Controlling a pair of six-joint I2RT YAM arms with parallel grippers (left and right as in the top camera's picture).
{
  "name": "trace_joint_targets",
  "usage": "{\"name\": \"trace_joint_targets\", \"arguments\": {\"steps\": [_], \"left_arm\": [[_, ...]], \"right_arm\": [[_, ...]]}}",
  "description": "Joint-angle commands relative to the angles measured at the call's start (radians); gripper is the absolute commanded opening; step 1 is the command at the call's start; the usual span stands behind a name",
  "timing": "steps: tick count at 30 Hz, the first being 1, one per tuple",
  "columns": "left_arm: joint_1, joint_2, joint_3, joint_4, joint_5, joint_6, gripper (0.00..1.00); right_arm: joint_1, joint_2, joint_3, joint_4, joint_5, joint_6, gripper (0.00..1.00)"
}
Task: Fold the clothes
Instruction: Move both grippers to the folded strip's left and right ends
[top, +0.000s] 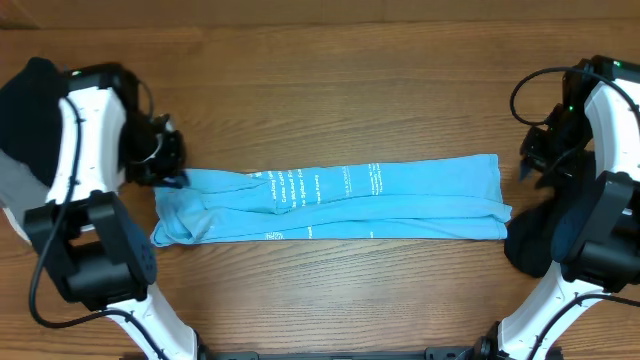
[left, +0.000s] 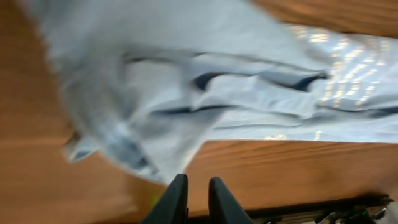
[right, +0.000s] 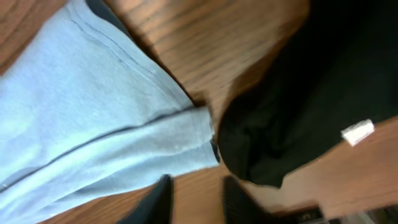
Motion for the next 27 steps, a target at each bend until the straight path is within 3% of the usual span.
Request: {"name": "trace_joint_targets", "arguments": {"steps": [1, 6, 10, 16, 24, 27], "left_arm": [[-0.103, -0.045, -0.005, 0.015, 0.058, 0.014, 0.20], [-0.190, -0.045, -0.005, 0.031, 0.056, -0.014, 0.20], [-0.210, -0.045, -0.005, 0.045, 0.057, -0.043, 0.20], [-0.210, -0.045, -0.005, 0.063, 0.057, -0.042, 0.21], [-0.210, -0.045, -0.005, 0.077, 0.057, -0.041, 0.24], [-0.210, -0.045, -0.005, 0.075, 0.057, -0.042, 0.24]], "right_arm": [[-0.003, -0.025, -0.062, 0.031, -0.063, -0.066, 0.54], [-0.020, -0.025, -0.160, 0.109, -0.087, -0.133, 0.59], [-0.021, -0.025, -0.263, 0.245, -0.187, -0.275, 0.79], [-0.021, -0.025, -0.375, 0.346, -0.238, -0.351, 0.80], [-0.018, -0.025, -0.456, 0.427, -0.284, -0.350, 0.68], [-0.017, -0.025, -0.457, 0.421, -0.283, -0.350, 0.53]]}}
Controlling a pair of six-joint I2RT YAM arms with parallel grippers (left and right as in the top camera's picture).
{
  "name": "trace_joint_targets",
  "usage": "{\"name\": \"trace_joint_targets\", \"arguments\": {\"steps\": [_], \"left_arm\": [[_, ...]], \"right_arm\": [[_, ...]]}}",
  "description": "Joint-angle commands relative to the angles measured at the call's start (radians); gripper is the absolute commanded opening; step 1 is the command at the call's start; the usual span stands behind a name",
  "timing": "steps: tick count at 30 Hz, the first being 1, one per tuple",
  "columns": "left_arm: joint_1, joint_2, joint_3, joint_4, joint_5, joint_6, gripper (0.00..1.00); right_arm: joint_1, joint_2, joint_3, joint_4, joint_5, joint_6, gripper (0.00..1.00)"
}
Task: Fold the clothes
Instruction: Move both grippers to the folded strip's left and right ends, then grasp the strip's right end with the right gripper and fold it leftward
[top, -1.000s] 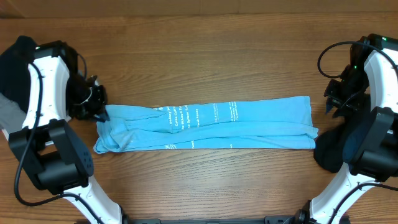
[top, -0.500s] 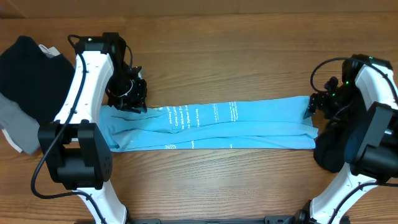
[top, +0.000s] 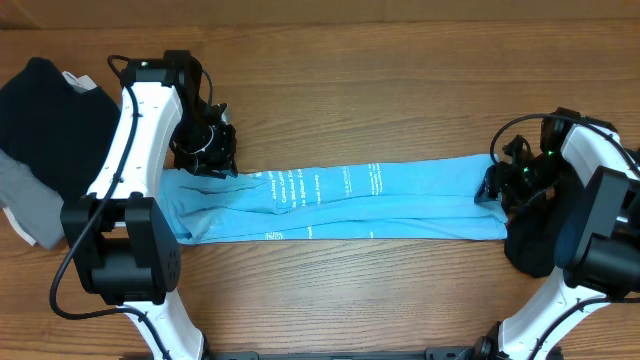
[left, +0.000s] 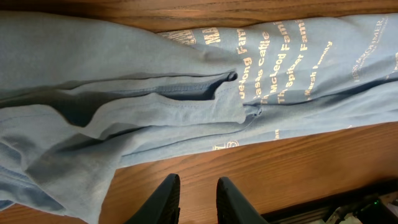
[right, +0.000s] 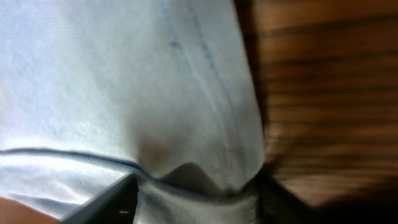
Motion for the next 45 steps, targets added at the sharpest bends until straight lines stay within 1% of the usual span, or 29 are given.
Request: {"name": "trace_joint_targets", "arguments": {"steps": [1, 2, 4, 6, 7, 10, 12, 14, 17, 19, 24, 32, 36, 37, 39, 45], "left_arm": [[-0.002, -0.037, -0.003, 0.000, 0.015, -0.008, 0.24], [-0.002, -0.037, -0.003, 0.000, 0.015, -0.008, 0.24], [-0.002, -0.037, -0.003, -0.003, 0.015, -0.008, 0.25], [-0.002, -0.037, -0.003, -0.009, 0.015, -0.008, 0.25], [-0.002, -0.037, -0.003, -0.012, 0.015, -0.008, 0.25], [-0.002, -0.037, -0.003, -0.014, 0.014, -0.005, 0.24], [0.000, -0.037, -0.003, -0.017, 0.010, 0.002, 0.24], [0.013, -0.037, -0.003, -0.023, 0.004, 0.002, 0.23], [0.041, -0.037, -0.003, -0.023, 0.004, 0.002, 0.24], [0.049, -0.037, -0.003, -0.023, 0.008, -0.003, 0.24], [0.051, -0.037, -0.003, -0.022, 0.008, -0.009, 0.24], [0.051, -0.037, -0.003, -0.022, 0.008, -0.009, 0.24], [0.051, -0.037, -0.003, -0.023, 0.008, -0.009, 0.24], [0.051, -0.037, -0.003, -0.023, 0.008, -0.009, 0.24], [0.051, -0.037, -0.003, -0.023, 0.008, -0.009, 0.24], [0.051, -0.037, -0.003, -0.023, 0.008, -0.009, 0.24]], "right_arm": [[0.004, 0.008, -0.025, 0.004, -0.035, -0.011, 0.49], [0.004, 0.008, -0.025, 0.004, -0.035, -0.011, 0.42], [0.004, 0.008, -0.025, 0.009, -0.035, -0.011, 0.18], [0.003, 0.008, -0.025, 0.016, -0.035, -0.010, 0.06], [0.002, 0.008, -0.024, 0.024, -0.035, -0.003, 0.04], [-0.001, 0.008, 0.010, 0.026, -0.015, 0.032, 0.04], [-0.007, 0.008, 0.074, 0.007, 0.050, 0.089, 0.04], [-0.015, 0.008, 0.196, -0.054, 0.127, 0.133, 0.04], [-0.008, 0.008, 0.358, -0.167, 0.146, 0.133, 0.04], [0.008, 0.006, 0.391, -0.204, 0.145, 0.133, 0.04], [0.124, 0.005, 0.388, -0.253, 0.147, 0.128, 0.04], [0.432, 0.005, 0.388, -0.315, 0.153, 0.130, 0.04], [0.572, 0.008, 0.388, -0.316, 0.149, 0.156, 0.07], [0.589, 0.008, 0.388, -0.316, 0.143, 0.156, 0.08], [0.642, 0.014, 0.388, -0.315, 0.127, 0.155, 0.13], [0.739, 0.046, 0.388, -0.312, 0.127, 0.172, 0.14]]}}
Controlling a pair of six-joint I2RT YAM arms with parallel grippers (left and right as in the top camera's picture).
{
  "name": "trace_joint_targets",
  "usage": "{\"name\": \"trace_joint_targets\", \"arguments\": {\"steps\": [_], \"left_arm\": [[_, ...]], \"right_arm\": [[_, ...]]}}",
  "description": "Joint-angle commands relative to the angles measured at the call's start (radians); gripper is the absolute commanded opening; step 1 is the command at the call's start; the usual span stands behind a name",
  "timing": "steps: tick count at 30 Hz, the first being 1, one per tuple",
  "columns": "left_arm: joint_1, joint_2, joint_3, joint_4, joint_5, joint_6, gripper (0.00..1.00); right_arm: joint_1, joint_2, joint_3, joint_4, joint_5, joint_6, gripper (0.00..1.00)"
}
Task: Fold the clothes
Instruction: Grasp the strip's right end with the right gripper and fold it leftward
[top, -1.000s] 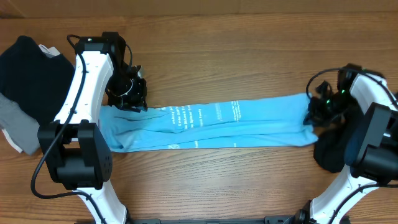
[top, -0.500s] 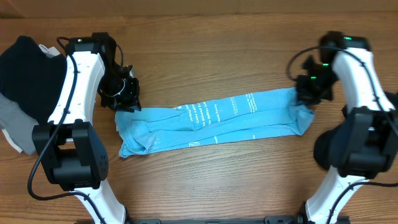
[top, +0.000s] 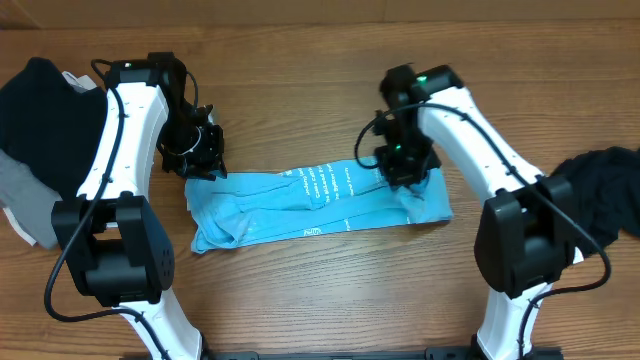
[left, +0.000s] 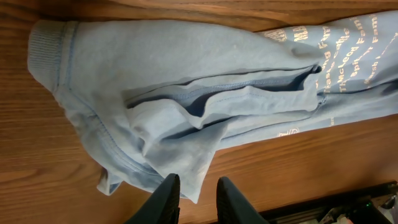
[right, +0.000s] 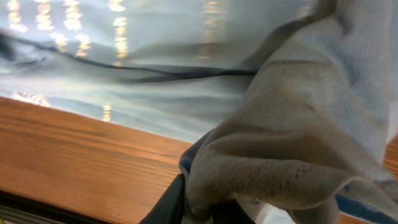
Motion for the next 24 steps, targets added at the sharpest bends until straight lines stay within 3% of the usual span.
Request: {"name": "trace_joint_targets", "arguments": {"steps": [1, 9, 18, 20, 23, 24], "left_arm": [[-0.002, -0.037, -0.002, 0.000, 0.008, -0.007, 0.24], [-0.002, -0.037, -0.002, 0.000, 0.008, -0.007, 0.24], [-0.002, -0.037, -0.002, 0.000, 0.008, -0.007, 0.24], [-0.002, -0.037, -0.002, 0.000, 0.008, -0.007, 0.24], [-0.002, -0.037, -0.002, 0.000, 0.008, -0.007, 0.24], [-0.002, -0.037, -0.002, 0.000, 0.008, -0.007, 0.24]], "right_arm": [[0.045, 0.037, 0.010, 0.003, -0.012, 0.022, 0.15], [0.076, 0.048, 0.010, 0.157, -0.027, 0.082, 0.18], [0.100, 0.048, 0.010, 0.161, -0.058, 0.081, 0.18], [0.117, 0.048, 0.010, 0.160, -0.058, 0.081, 0.22], [0.136, 0.048, 0.010, 0.160, -0.057, 0.080, 0.43], [0.137, 0.048, 0.010, 0.158, -0.052, 0.077, 0.44]]}}
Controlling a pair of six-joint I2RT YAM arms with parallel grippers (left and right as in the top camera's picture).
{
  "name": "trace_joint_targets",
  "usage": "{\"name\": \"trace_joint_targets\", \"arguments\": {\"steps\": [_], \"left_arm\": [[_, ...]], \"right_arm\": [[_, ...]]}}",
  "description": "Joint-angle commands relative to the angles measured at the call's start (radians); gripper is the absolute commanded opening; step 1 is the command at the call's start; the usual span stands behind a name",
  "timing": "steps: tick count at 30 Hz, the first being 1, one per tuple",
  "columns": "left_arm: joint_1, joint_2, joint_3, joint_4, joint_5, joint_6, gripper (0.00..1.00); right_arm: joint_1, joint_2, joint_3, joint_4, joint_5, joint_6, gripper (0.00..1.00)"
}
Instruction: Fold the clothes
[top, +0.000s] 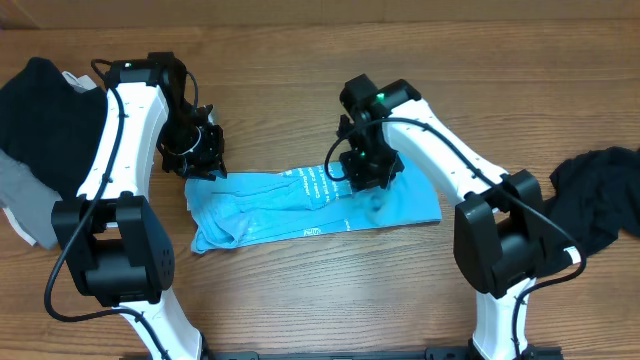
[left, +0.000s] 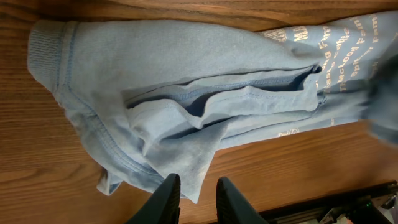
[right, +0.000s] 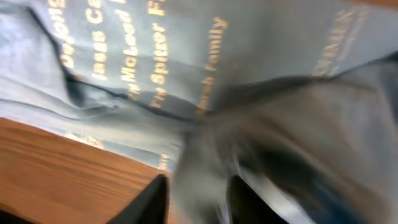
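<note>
A light blue shirt (top: 300, 205) with printed lettering lies on the wooden table, folded into a short strip. My left gripper (top: 200, 165) hovers at its upper left end. In the left wrist view its fingers (left: 168, 199) stand slightly apart over the shirt's (left: 186, 81) cuffed end, with nothing between them. My right gripper (top: 368, 172) is over the middle of the strip. In the blurred right wrist view, my right gripper (right: 198, 199) has its fingers apart, with loose fabric (right: 186, 62) smeared between and below them.
A black garment (top: 40, 100) on a grey one (top: 15, 195) lies at the far left edge. Another black garment (top: 595, 185) is heaped at the far right. Bare wood (top: 300, 300) runs along the near side.
My right gripper, then shut on a bunch of blue fabric, has moved a little left over the shirt's middle, and its jaws now stand apart. The left arm has not moved.
The shirt first lay as a long strip across the table, a gripper beside each end. Then the left gripper hung over the left end and the right stood open at the right end. Later the right held that end over the middle, the strip half as long.
</note>
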Motion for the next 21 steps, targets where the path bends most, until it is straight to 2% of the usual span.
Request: {"name": "trace_joint_targets", "arguments": {"steps": [1, 4, 9, 13, 16, 21], "left_arm": [[-0.002, -0.037, -0.002, 0.000, 0.008, -0.007, 0.24], [-0.002, -0.037, -0.002, 0.000, 0.008, -0.007, 0.24], [-0.002, -0.037, -0.002, 0.003, 0.008, -0.006, 0.24], [-0.002, -0.037, -0.002, 0.010, 0.008, -0.006, 0.24], [-0.002, -0.037, -0.002, 0.011, 0.008, -0.006, 0.24], [-0.002, -0.037, -0.002, 0.010, 0.008, -0.006, 0.24]], "right_arm": [[0.011, 0.000, 0.010, -0.003, 0.005, -0.003, 0.44], [-0.005, -0.002, 0.013, -0.008, 0.066, 0.005, 0.47], [-0.082, -0.047, 0.013, -0.008, 0.180, 0.102, 0.52], [-0.129, -0.066, 0.012, -0.001, 0.175, 0.092, 0.52], [-0.130, -0.065, 0.010, -0.012, 0.048, 0.034, 0.53], [-0.121, -0.063, 0.003, 0.018, 0.038, 0.102, 0.53]]}}
